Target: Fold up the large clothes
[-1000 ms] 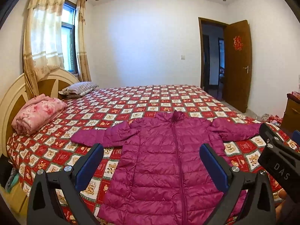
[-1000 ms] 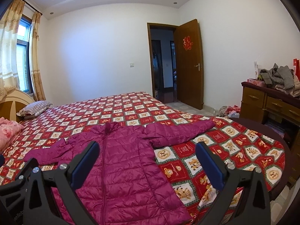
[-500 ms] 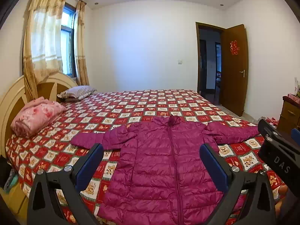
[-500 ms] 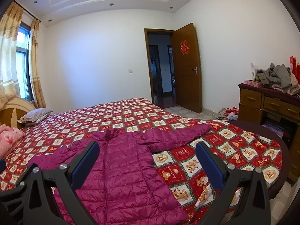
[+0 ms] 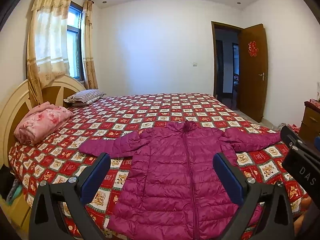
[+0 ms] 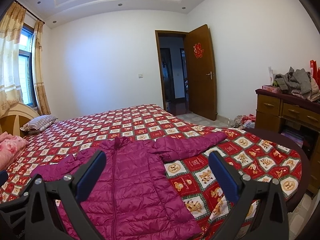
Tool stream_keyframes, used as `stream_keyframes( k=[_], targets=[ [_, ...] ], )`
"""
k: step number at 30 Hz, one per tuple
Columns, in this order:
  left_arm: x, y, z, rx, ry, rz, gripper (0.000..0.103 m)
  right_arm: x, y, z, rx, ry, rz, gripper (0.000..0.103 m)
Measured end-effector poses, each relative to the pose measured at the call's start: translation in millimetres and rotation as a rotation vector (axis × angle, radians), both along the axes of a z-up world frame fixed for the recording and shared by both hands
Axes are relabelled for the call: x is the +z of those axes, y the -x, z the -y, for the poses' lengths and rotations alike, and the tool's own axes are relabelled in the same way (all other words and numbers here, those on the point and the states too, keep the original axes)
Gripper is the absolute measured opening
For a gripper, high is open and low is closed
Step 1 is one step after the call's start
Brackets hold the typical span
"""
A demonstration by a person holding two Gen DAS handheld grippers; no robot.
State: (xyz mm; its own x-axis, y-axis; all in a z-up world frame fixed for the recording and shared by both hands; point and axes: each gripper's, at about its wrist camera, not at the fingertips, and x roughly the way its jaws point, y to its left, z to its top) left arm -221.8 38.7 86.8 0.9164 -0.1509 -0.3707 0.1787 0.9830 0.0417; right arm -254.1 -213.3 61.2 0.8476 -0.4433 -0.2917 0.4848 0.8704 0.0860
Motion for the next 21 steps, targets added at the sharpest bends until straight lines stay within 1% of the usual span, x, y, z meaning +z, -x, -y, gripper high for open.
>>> stream_keyframes(
  k=[21],
  targets=[
    [0.9,-0.2,-1.0,-0.002,-0.007,0.0,0.102,1.8,0.0,1.4,-0.002,-0.006,-0.003,0.103]
  ],
)
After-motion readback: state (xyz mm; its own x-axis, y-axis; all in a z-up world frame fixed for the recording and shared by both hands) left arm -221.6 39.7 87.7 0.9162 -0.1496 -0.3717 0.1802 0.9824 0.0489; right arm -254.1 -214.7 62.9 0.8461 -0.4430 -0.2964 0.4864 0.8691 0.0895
